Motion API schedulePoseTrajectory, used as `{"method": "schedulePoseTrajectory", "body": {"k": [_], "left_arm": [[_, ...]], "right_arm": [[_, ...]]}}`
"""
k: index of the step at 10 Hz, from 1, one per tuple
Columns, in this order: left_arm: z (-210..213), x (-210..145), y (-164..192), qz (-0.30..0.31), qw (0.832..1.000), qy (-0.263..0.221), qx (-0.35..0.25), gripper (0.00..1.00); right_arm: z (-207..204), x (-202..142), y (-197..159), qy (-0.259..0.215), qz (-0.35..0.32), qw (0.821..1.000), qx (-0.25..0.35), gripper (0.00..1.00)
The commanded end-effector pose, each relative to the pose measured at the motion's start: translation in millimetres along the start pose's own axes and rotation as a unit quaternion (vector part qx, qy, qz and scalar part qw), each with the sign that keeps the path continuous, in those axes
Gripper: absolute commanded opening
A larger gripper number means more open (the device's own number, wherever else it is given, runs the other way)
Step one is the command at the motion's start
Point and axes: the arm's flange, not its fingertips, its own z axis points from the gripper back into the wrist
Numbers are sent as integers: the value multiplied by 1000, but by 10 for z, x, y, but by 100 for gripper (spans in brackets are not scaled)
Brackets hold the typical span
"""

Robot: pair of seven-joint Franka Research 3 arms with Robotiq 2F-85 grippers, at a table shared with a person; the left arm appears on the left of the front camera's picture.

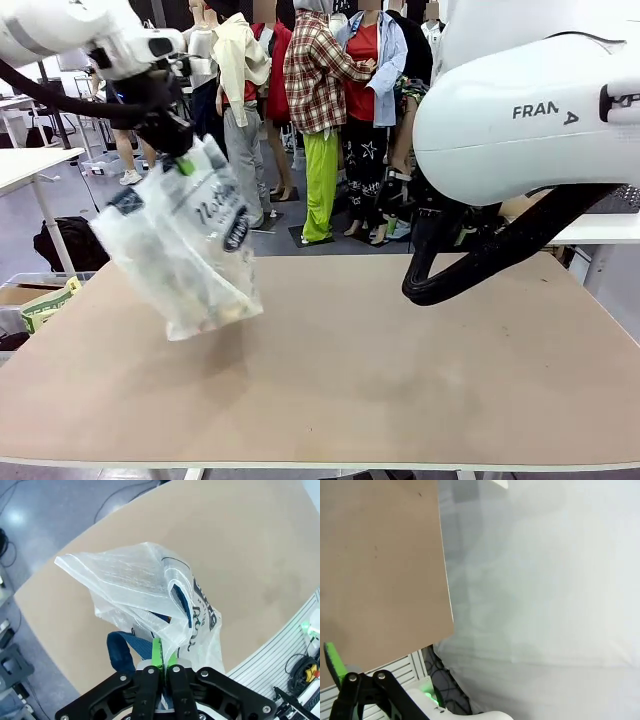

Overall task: Transfer purchased items from the store into the shopping bag.
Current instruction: Move the Reusable shopping bag to the right side of the table.

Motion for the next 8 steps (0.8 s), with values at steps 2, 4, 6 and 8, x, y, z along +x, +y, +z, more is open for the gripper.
{"method": "schedulePoseTrajectory", "body": {"k": [2,4,6,8], "left_arm": [[155,-168,585,4,1000,9,10,0],[111,-354,1009,52,998,25,29,0],[12,-460,1250,60,996,59,29,0],[-89,-554,1417,50,994,95,31,0]], "right_arm": [[5,-16,96,0,8,1000,15,100],[5,-16,96,0,8,1000,15,100],[5,-16,96,0,8,1000,15,100],[5,-16,96,0,8,1000,15,100]]}}
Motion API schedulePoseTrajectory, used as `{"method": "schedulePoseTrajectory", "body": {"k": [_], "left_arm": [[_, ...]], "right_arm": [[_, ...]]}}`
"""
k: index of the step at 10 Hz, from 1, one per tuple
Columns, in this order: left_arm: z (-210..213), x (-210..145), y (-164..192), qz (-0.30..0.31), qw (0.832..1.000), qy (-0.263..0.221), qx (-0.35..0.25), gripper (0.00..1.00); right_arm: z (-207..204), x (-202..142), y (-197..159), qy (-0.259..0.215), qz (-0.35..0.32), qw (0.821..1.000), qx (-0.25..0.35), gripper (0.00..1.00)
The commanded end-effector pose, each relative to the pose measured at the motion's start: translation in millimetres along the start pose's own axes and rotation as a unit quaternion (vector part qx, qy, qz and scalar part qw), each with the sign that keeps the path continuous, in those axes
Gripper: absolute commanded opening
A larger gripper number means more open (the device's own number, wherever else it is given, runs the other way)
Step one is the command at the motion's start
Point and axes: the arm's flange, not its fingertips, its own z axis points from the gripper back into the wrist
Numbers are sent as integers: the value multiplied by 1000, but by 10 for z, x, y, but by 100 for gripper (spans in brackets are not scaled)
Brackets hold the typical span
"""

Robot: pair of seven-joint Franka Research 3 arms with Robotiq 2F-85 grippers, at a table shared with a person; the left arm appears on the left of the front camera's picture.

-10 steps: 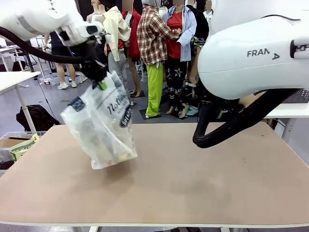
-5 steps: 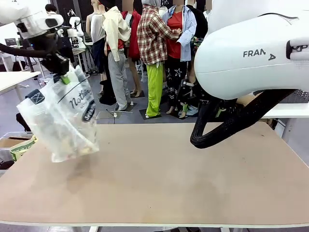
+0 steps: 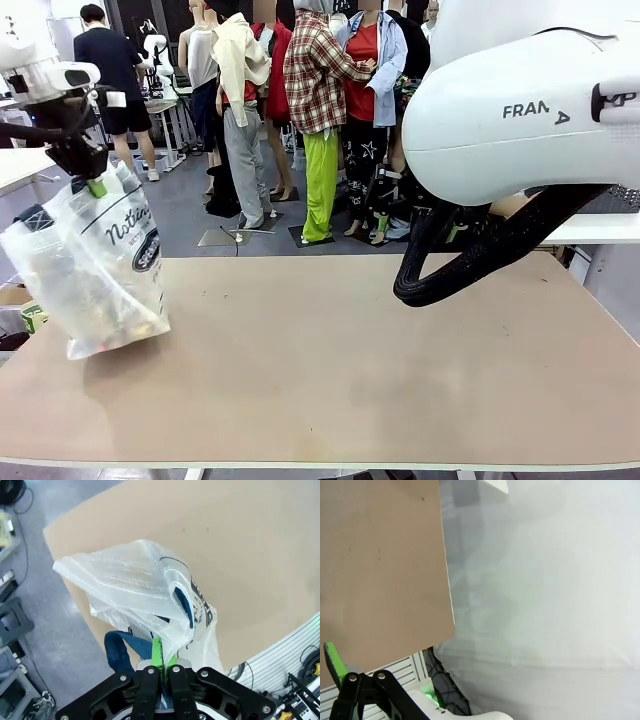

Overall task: Transfer purchased items from the store into the shopping bag.
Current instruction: Move the Reusable shopping bag to the right side of the table.

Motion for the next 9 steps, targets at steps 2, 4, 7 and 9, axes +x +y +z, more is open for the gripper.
{"method": "schedulePoseTrajectory", "body": {"k": [2,4,7,9], "left_arm": [[7,59,53,-23,999,34,11,5],[-5,62,61,-18,999,26,8,45],[292,46,-85,21,999,-45,13,85],[672,30,-258,26,994,-101,21,85]], "right_arm": [[-24,13,11,3,0,1000,12,100],[-24,13,11,3,0,1000,12,100],[-24,13,11,3,0,1000,12,100],[-24,13,11,3,0,1000,12,100]]}}
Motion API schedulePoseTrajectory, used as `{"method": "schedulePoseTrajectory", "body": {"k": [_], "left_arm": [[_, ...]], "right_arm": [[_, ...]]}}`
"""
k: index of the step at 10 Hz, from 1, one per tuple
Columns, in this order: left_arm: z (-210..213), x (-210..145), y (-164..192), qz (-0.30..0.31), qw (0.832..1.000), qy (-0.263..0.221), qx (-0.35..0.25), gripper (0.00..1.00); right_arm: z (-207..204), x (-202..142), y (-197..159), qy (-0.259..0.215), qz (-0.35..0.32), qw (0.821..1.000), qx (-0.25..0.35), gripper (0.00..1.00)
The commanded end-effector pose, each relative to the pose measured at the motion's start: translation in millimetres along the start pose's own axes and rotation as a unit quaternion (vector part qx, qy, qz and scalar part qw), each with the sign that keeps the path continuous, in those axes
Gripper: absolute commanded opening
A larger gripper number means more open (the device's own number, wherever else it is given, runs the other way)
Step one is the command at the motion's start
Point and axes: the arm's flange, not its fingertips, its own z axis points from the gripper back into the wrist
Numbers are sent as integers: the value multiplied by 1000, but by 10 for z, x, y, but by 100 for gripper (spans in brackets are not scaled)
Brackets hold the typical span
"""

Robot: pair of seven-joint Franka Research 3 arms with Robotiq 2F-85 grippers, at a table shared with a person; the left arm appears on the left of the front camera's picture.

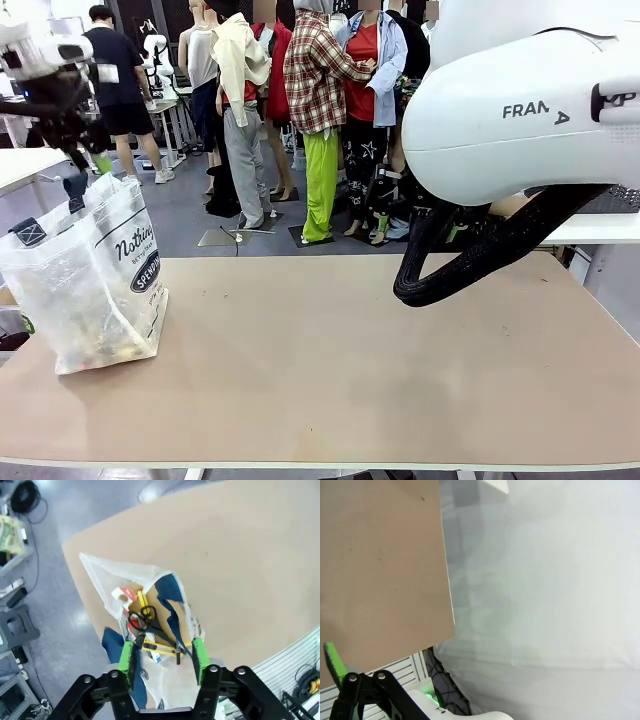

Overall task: Transfer purchased items from the store into the shopping bag.
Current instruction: Move the Reusable shopping bag to the right side of the table.

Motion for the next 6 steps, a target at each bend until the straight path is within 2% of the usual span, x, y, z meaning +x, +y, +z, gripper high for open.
{"method": "schedulePoseTrajectory", "body": {"k": [1,2,3,6], "left_arm": [[220,-37,-295,-4,999,-48,7,85],[312,-38,-426,-5,998,-59,25,85],[419,-59,-618,-9,995,-95,2,85],[416,-191,-1004,-29,985,-125,-119,85]], "right_arm": [[-22,12,11,2,0,1000,12,100],[-22,12,11,2,0,1000,12,100],[-22,12,11,2,0,1000,12,100],[-22,12,11,2,0,1000,12,100]]}}
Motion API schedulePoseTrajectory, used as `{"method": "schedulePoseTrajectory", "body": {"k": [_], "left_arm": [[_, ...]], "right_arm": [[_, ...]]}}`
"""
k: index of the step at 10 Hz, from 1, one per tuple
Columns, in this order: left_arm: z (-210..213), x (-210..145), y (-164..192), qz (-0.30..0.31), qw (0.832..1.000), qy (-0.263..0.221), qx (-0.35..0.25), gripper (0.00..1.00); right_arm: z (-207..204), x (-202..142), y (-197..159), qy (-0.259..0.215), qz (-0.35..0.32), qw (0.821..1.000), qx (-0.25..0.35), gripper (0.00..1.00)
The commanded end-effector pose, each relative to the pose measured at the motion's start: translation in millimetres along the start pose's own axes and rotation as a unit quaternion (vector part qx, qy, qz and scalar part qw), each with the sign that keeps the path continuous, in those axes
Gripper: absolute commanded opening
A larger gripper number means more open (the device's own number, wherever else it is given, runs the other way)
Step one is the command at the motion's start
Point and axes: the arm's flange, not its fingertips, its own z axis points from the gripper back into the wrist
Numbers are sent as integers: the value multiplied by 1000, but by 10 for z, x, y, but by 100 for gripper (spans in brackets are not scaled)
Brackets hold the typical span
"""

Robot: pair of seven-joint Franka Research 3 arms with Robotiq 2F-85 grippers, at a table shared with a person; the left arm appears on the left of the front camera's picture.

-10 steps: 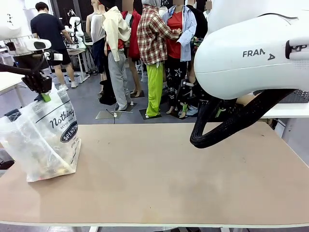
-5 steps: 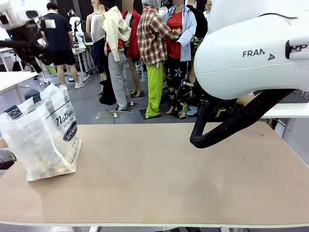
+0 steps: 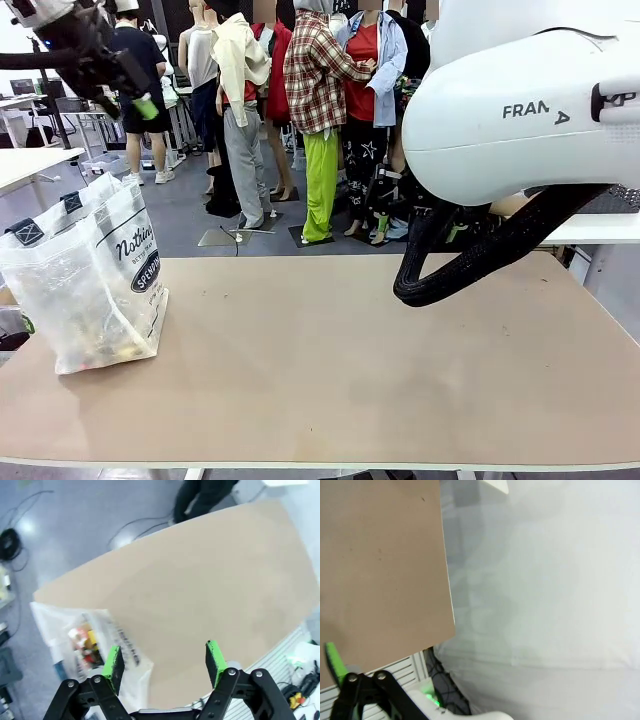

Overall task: Transfer purchased items from the store into the shopping bag.
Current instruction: Move the Reusable shopping bag to the right side of the table.

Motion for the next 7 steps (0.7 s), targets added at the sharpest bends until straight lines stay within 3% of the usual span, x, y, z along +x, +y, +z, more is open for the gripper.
{"method": "schedulePoseTrajectory", "body": {"k": [1,3,7], "left_arm": [[-167,-225,-49,-10,998,-9,-62,85],[-350,-223,-205,-22,997,-2,-68,85],[-181,-118,-164,-2,999,0,-54,85]], "right_arm": [[-22,12,10,2,0,1000,11,100],[-22,12,10,2,0,1000,11,100],[-22,12,10,2,0,1000,11,100]]}}
